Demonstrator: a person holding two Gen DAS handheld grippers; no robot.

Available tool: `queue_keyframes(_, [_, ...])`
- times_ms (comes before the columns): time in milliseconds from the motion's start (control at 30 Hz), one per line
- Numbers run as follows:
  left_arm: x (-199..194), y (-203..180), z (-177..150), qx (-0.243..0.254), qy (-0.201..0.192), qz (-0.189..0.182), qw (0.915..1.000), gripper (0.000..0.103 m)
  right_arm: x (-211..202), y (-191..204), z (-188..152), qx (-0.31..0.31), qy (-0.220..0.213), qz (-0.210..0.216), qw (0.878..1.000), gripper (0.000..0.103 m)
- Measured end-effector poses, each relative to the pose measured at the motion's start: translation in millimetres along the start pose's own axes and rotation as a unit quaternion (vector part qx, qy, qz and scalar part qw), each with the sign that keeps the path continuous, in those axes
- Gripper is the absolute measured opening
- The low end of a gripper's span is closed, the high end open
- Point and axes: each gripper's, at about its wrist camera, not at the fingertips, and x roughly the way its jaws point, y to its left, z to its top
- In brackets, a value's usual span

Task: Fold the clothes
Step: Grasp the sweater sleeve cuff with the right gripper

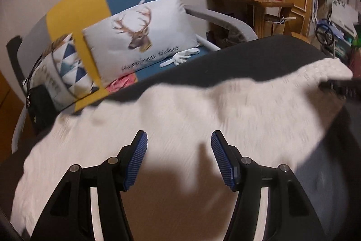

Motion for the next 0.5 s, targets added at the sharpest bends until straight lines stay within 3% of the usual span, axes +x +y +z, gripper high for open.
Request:
queue_keyframes(133, [36.4,-7.6,10.6,-0.008,0.022,0.010,0.9997,0.063,-9.1,2.7,-12.0,-0.039,-0.011,-0.009,0.999,0.027])
queue_keyframes(267, [44.7,0.7,4.6,-0.033,0.015,0.023,0.9991,0.083,-18.0,-19.3,-25.5,0.010,-0.009,-0.004,1.000,0.027])
queue_keyframes(433, [49.3,6.3,3.2,-0.049,0.020,0.016,0.9985,0.087,-17.5,-18.2,-28.3,0.018,-0.021,-0.016,0.999,0.030])
queue_keyframes(500, [48.1,11.0,4.3,-0.058,0.024,0.001,0.9980,0.088,-24.2,-24.5,-26.7,0.048,-0.021,0.025,0.998,0.029])
